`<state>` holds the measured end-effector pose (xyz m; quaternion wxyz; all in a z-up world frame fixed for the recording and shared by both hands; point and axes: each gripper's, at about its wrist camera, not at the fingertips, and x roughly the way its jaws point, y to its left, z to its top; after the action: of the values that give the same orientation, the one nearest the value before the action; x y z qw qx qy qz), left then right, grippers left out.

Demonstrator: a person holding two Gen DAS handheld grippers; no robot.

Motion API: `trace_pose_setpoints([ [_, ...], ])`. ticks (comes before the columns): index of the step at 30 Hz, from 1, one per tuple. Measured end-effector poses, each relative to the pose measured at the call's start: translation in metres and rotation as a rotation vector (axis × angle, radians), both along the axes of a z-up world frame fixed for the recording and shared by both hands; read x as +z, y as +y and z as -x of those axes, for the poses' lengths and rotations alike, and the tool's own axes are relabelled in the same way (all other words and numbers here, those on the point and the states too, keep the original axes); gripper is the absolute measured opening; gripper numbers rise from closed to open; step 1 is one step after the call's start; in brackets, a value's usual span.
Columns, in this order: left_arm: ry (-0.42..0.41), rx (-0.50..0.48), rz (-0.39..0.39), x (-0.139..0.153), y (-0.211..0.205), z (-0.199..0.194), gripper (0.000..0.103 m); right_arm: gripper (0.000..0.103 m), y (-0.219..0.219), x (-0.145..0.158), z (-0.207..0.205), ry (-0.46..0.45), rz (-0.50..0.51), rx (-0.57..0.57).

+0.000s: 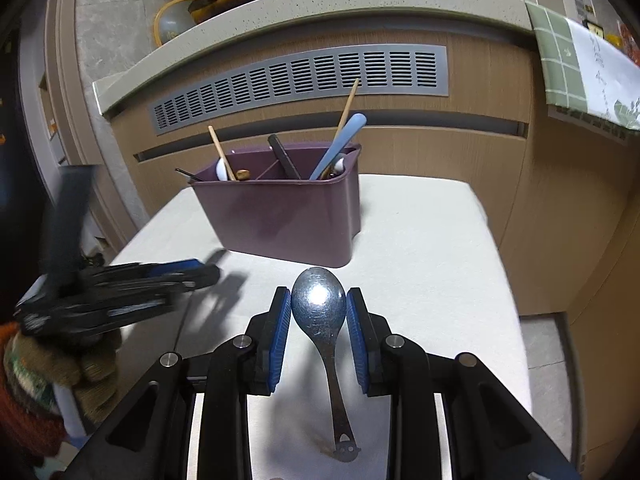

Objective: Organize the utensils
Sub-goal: 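Lift the spatula and small spoon over the caddy and open both grippers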

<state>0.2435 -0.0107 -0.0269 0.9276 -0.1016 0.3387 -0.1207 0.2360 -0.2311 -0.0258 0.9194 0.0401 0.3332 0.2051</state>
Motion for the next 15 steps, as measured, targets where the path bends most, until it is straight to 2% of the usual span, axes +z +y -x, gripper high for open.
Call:
trace_pose_setpoints([
  [3, -0.106, 0.016, 0.023, 0.029, 0.012, 0.021, 0.033, 0.025, 0.000, 0.008, 0.001, -0.016, -0.051, 0.003],
  [5, -0.218, 0.012, 0.059, 0.065, 0.025, 0.027, 0.033, 0.025, 0.000, 0.022, 0.007, -0.077, -0.069, -0.008],
  [8, -0.410, 0.018, 0.120, 0.126, 0.039, 0.025, 0.033, 0.025, 0.004, 0.073, 0.013, -0.261, -0.025, -0.016],
  [10, -0.531, 0.035, 0.195, 0.160, 0.050, 0.013, 0.033, 0.025, 0.005, 0.113, 0.009, -0.360, -0.023, -0.025],
  [12, -0.591, 0.049, 0.217, 0.173, 0.052, -0.005, 0.033, 0.025, 0.003, 0.150, -0.004, -0.433, -0.078, -0.019],
  [13, -0.614, 0.069, 0.199, 0.175, 0.049, -0.022, 0.033, 0.025, 0.003, 0.161, -0.012, -0.454, -0.099, -0.013],
  [15, -0.603, 0.094, 0.182, 0.167, 0.044, -0.050, 0.033, 0.025, 0.005, 0.174, -0.031, -0.483, -0.149, 0.005],
])
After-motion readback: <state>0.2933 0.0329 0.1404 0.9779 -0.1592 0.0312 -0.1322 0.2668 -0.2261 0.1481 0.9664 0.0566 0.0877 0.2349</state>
